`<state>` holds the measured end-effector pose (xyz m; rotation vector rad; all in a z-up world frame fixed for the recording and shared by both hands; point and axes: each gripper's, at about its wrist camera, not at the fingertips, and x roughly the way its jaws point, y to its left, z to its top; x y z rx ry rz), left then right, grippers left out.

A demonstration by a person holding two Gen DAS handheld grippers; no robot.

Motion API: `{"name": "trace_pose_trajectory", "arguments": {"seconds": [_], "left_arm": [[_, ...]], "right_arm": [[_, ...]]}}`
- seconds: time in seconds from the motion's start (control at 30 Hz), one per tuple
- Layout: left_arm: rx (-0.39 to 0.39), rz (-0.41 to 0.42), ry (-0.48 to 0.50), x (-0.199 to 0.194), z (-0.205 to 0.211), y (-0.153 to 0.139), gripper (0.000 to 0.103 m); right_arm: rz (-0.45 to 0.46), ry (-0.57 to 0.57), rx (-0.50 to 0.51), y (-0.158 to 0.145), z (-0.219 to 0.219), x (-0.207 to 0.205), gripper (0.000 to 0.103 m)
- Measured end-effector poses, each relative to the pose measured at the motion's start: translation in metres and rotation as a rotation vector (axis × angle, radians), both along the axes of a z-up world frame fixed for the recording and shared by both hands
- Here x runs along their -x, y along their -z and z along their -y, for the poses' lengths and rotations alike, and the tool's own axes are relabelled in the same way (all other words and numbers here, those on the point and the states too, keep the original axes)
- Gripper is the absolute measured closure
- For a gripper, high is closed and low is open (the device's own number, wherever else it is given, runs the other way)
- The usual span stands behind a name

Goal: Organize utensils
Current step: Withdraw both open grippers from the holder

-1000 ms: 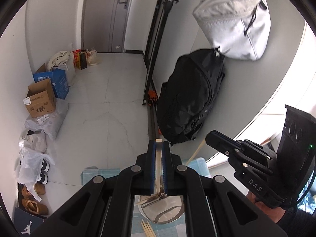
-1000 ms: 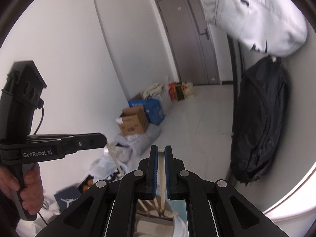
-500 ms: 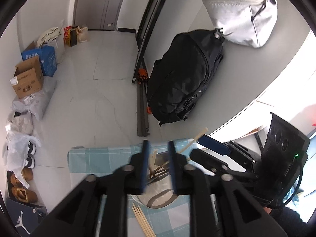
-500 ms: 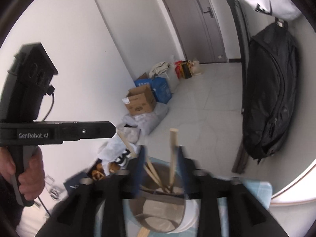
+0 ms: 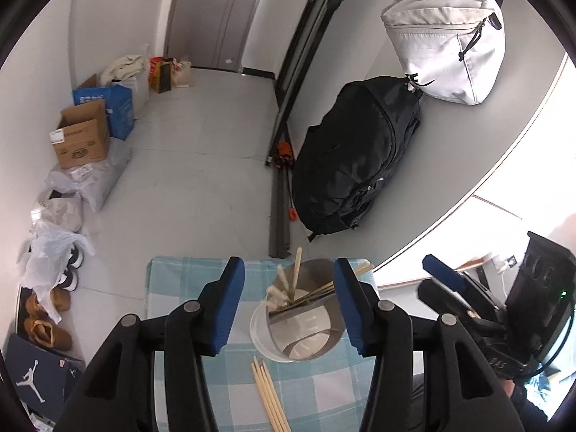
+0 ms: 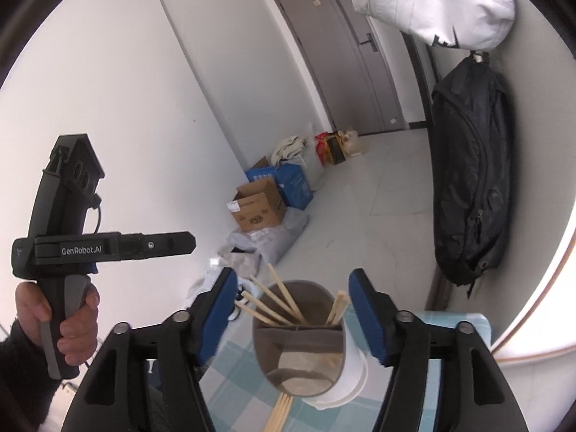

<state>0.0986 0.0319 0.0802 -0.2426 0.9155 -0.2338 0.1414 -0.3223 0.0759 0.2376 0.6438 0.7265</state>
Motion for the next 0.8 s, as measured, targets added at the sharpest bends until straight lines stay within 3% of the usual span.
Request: {"name": "trace_pose_trajectory", "arguments": {"seconds": [0.2, 0.33, 0.4, 0.53, 0.67, 0.8], "left_arm": [[-0.076, 0.080, -0.054, 0.029, 0.004, -0.003, 0.057], [-0.098, 0.135, -0.086, 0.046, 0.006, -0.004, 0.040], [-0.117, 0.172, -0.106, 0.056, 0.007, -0.004, 0.038], [-0.120, 0.185, -0.122, 0.066, 0.007, 0.005, 0.036], [-0.142, 0.195, -0.167, 0.075, 0.005, 0.019, 0.024], [-0.174, 0.204, -0.189, 0.081, 0.000, 0.038, 0.024]], "right_arm": [[0.023, 0.028, -0.022, 0.000, 0.007, 0.022, 0.022], [0.048, 0.035, -0.017, 0.003, 0.007, 0.040, 0.018], [0.062, 0.039, -0.014, 0.005, 0.007, 0.047, 0.017], [0.077, 0.051, -0.018, 0.014, 0.005, 0.064, 0.010], [0.094, 0.050, 0.005, 0.026, -0.001, 0.076, 0.007], [0.102, 0.042, 0.031, 0.041, -0.009, 0.089, 0.004]]}}
